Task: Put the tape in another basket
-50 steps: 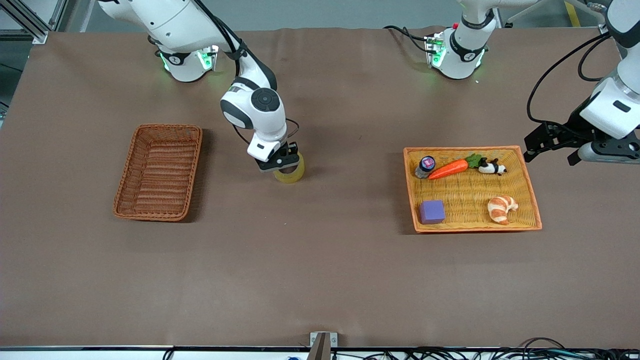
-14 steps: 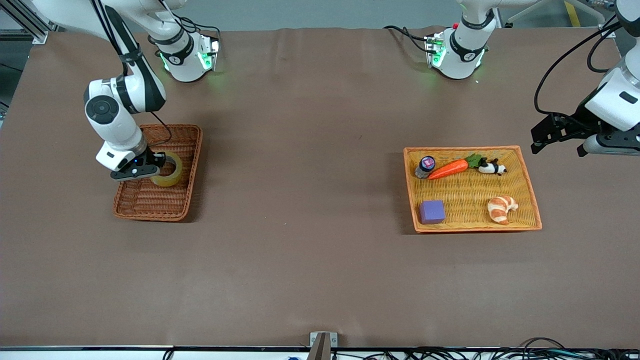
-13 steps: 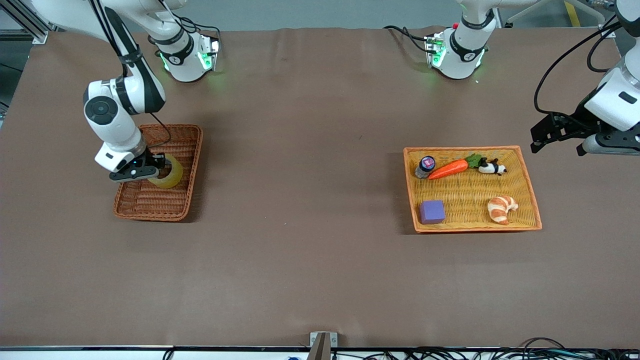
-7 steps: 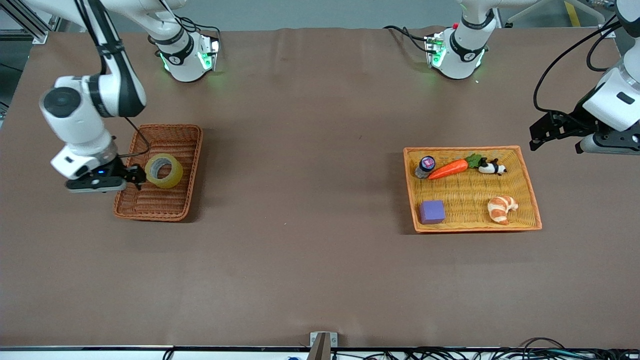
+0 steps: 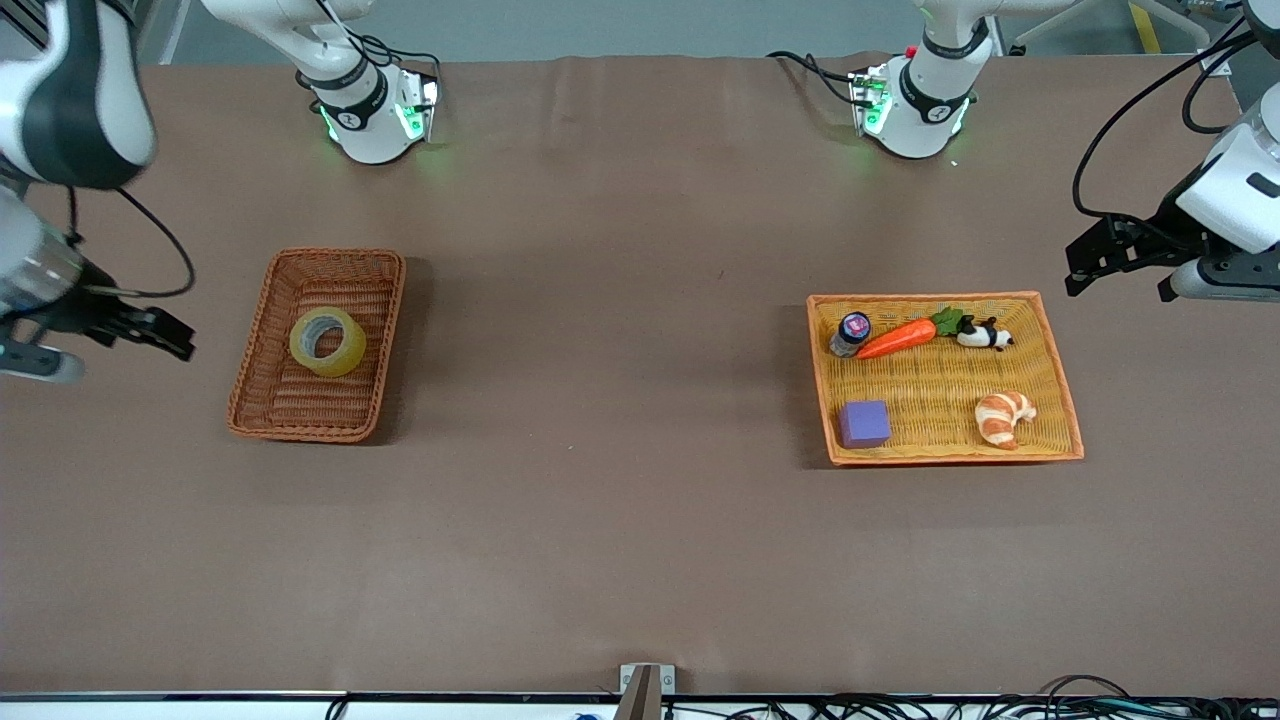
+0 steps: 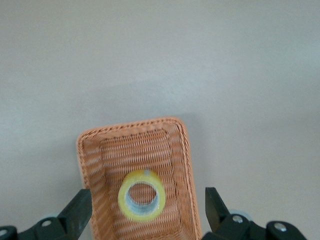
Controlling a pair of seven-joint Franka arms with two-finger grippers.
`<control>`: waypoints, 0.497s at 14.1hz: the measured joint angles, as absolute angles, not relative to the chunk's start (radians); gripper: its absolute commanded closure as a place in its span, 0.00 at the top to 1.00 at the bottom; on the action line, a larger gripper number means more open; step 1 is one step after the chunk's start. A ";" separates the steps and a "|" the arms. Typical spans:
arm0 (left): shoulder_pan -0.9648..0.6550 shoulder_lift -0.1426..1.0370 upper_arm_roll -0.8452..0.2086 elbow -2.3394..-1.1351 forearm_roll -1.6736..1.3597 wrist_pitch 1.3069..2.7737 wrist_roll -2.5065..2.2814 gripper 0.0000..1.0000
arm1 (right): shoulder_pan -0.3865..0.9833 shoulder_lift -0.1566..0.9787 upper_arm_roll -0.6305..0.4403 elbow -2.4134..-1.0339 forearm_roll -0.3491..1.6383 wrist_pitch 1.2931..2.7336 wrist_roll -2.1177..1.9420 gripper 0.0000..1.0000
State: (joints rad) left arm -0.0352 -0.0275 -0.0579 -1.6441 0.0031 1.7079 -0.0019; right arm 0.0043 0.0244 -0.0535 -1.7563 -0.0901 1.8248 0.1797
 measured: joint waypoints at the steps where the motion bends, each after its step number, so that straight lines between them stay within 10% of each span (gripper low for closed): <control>1: -0.035 -0.028 -0.058 -1.643 0.003 1.705 -0.002 1.00 | -0.014 0.023 -0.019 -1.689 -0.090 1.748 0.188 1.00; 7: -0.034 -0.028 -0.057 -1.627 0.003 1.675 -0.002 1.00 | 0.003 -0.012 -0.009 -1.530 -0.084 1.557 0.138 1.00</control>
